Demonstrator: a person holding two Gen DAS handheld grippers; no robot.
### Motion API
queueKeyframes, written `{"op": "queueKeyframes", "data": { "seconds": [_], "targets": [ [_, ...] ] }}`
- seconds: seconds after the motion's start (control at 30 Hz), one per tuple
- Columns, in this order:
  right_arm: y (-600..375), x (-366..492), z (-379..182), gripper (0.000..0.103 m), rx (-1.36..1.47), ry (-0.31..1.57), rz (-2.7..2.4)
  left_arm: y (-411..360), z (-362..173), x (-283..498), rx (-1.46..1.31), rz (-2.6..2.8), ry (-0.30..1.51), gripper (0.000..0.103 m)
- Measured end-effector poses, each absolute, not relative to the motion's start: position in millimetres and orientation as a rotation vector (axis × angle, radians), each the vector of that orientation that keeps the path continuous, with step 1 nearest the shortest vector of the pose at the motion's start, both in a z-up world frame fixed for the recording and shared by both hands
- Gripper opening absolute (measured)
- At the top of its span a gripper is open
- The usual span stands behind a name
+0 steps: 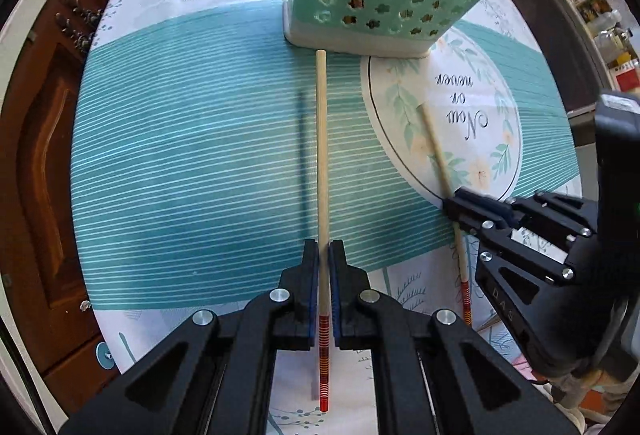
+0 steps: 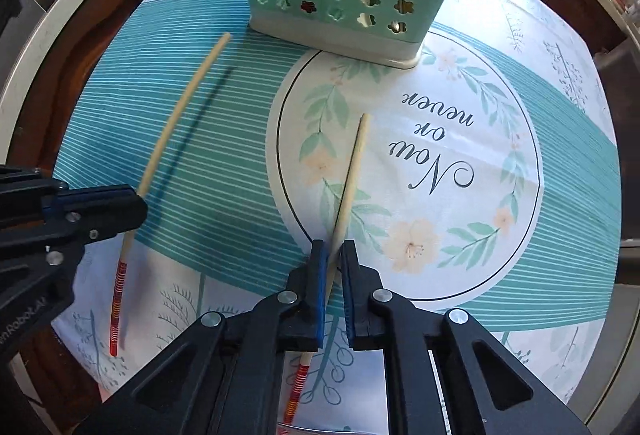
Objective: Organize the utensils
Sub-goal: 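Grasp the red-banded chopstick with the left gripper while the right gripper grasps a plain chopstick, then lift both chopsticks and drop them into the green basket with both grippers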
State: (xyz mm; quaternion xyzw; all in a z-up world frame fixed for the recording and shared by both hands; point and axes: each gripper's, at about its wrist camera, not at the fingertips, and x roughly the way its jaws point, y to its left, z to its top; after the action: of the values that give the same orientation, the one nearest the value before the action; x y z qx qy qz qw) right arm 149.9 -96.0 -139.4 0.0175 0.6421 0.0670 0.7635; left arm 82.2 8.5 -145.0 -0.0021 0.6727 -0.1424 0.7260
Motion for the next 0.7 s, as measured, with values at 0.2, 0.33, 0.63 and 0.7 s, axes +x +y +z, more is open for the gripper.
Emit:
{"op": "queueKeyframes", "data": {
  "seconds": [0.2, 0.33, 0.63, 0.7],
  "targets": [
    [-118.7, 132.2, -114.1, 0.005, 0.198, 1.229, 0.221, 2.6, -108.2, 72.6, -0.006, -0.296, 1.316, 0.003],
    [-132.2, 115.7, -85.6, 0.005, 0.232, 1.022, 0.239, 2.7, -77.5, 69.9, 0.0, -0.29, 1.177, 0.003],
    [-153.4, 103.5, -32.3, 0.005, 0.262, 0.721, 0.208, 1.7, -20.0, 73.9, -0.08, -0.289, 0.948, 0.003],
    [-162.7, 101.9, -12.3, 0.005, 0.264, 0.675, 0.209, -0.3, -6.0, 77.1, -0.1, -0.285, 0.903, 0.003]
  ]
}}
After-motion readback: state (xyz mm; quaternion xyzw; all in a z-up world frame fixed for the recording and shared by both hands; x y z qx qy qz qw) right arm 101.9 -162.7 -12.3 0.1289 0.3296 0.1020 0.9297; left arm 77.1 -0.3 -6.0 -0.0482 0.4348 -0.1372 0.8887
